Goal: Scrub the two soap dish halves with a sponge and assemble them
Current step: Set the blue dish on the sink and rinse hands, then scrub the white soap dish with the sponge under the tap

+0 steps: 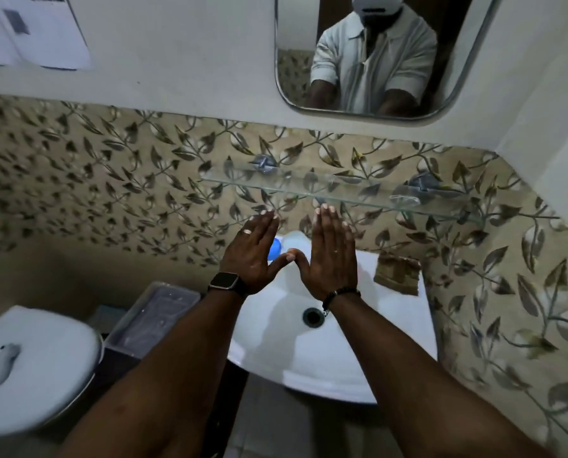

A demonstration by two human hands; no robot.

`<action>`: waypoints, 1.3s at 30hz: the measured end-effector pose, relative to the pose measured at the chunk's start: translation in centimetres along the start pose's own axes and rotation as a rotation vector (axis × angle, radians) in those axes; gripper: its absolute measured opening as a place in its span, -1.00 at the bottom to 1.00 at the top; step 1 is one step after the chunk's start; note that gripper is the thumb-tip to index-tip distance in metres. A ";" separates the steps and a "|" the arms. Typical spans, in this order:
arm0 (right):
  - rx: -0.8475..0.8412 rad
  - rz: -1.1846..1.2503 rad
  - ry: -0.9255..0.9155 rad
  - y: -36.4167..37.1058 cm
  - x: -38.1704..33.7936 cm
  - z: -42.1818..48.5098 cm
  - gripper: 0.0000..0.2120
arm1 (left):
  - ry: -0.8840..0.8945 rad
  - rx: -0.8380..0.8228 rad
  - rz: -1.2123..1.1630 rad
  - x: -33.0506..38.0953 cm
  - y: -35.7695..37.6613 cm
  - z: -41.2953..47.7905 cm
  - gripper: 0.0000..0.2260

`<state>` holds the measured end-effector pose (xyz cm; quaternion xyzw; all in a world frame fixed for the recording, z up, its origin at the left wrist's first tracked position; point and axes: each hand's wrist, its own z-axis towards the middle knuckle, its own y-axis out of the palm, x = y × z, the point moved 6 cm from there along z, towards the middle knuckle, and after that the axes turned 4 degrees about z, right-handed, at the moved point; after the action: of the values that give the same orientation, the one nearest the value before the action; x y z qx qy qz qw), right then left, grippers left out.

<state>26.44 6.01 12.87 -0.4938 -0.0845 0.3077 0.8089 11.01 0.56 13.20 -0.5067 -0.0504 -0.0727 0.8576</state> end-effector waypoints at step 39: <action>-0.531 -0.322 0.083 16.3 -0.7 4.8 -0.76 | 0.311 -0.545 0.101 -7.0 18.8 4.1 -0.46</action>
<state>17.04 14.49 1.52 -0.6802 -0.2060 0.1222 0.6928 7.36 13.61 -2.21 -0.7023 0.1280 -0.1174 0.6903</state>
